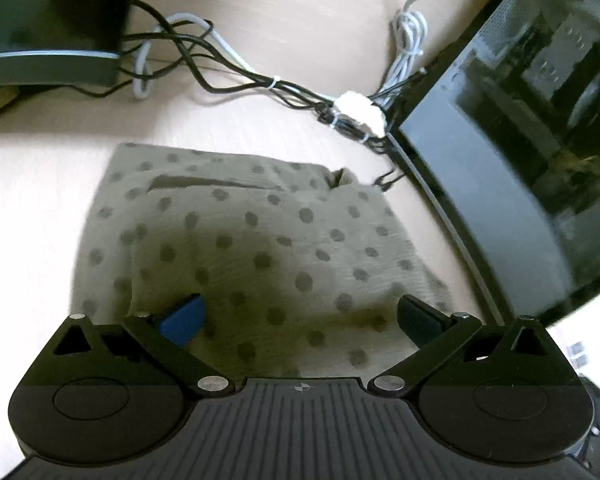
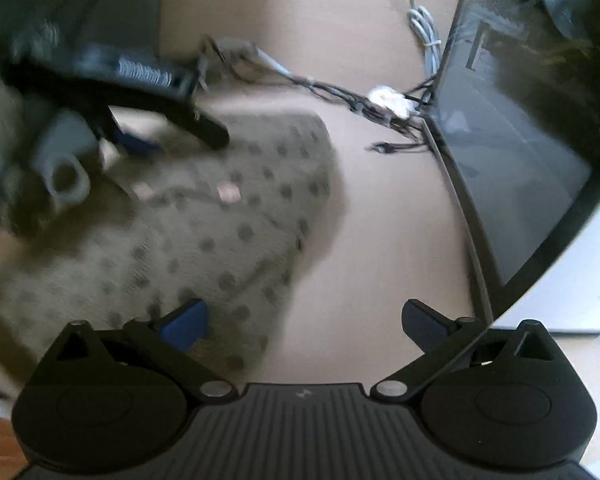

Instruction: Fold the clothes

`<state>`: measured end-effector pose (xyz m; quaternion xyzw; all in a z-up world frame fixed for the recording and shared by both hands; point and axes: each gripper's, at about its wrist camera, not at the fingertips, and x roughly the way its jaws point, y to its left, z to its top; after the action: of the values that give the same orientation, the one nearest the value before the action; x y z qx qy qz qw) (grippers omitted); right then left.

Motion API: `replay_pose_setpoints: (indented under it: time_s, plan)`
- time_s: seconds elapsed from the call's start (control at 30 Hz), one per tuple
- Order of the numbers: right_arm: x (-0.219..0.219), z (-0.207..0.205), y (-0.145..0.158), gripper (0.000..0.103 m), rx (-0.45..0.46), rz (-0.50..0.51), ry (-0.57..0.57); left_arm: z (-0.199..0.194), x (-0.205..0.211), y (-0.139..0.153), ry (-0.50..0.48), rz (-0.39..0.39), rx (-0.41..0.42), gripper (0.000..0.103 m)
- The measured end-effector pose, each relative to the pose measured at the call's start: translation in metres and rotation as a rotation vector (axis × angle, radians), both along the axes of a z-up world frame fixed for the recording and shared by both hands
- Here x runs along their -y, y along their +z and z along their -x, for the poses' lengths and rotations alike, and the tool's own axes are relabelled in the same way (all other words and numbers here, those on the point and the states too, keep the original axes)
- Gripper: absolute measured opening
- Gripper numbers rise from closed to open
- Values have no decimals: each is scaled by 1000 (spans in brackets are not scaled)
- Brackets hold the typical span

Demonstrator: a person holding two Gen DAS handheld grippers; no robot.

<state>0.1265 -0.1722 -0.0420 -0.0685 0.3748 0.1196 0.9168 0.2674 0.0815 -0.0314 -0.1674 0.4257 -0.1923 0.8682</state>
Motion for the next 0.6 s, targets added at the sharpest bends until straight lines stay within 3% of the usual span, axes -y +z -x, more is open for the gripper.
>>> replay_pose_setpoints:
  time_s: [0.07, 0.13, 0.3, 0.43, 0.53, 0.6]
  plan:
    - [16, 8, 9, 103, 30, -55, -31, 23, -13, 11, -16, -3, 27, 103]
    - [27, 11, 13, 103, 57, -72, -52, 48, -19, 16, -45, -61, 60, 103]
    - [6, -3, -3, 103, 33, -51, 47, 94, -22, 7, -98, -190, 47, 103]
    - [-29, -10, -26, 103, 11, 52, 153, 112, -21, -3, -63, -302, 27, 103]
    - [-25, -10, -31, 103, 12, 88, 194, 128, -22, -4, -75, -403, 41, 103]
    - [-16, -12, -26, 103, -19, 108, 212, 135, -25, -1, -81, -407, 62, 103]
